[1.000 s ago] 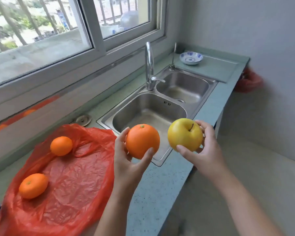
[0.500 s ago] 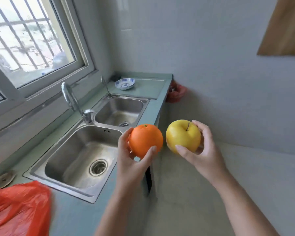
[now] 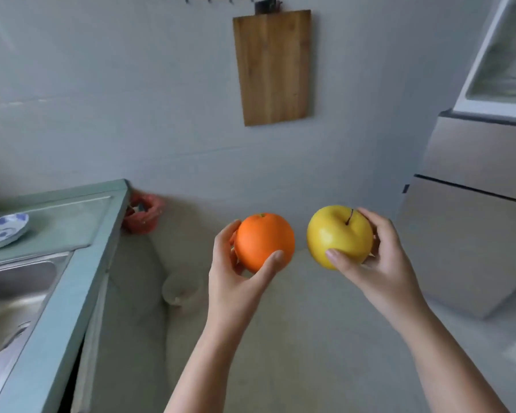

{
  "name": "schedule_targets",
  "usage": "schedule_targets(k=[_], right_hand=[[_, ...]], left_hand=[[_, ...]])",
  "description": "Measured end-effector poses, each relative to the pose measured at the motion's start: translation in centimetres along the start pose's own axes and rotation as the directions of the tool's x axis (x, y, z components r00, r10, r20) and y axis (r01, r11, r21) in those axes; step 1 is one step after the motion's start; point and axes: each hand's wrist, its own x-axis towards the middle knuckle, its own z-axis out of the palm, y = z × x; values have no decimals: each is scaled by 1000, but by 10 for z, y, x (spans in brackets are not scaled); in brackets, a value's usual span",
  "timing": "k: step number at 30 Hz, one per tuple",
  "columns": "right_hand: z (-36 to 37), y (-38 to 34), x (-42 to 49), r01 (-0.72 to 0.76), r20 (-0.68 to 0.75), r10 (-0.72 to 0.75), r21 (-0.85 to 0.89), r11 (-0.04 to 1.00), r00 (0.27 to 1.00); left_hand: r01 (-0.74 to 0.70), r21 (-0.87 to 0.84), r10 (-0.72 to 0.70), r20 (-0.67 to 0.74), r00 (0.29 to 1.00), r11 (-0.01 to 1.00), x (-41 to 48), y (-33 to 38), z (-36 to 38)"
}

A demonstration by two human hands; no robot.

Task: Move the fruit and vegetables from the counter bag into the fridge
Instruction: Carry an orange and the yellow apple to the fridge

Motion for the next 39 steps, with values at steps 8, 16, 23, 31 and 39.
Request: schedule_targets(k=[8, 16, 23, 31, 39], right_hand=[[-70, 30, 59, -74, -284, 45, -94, 993, 958], [-96, 40, 143, -121, -524, 15, -169, 978, 851], [-145, 52, 174, -239, -701, 4, -238, 941, 713], [-223, 82, 212, -295, -760, 2, -250, 922, 650], [-330, 104, 265, -333, -788, -8, -269, 904, 615]], left_hand=[[-7, -109, 39, 296, 955, 994, 83, -19, 115], [-71, -225, 175, 483, 858, 972, 185, -27, 193], [-80, -300, 256, 611, 749, 950, 229, -29, 278], [-54, -333, 287, 708, 645, 941, 238, -24, 399], [-61, -330, 289, 705, 647, 942, 250, -12, 520]])
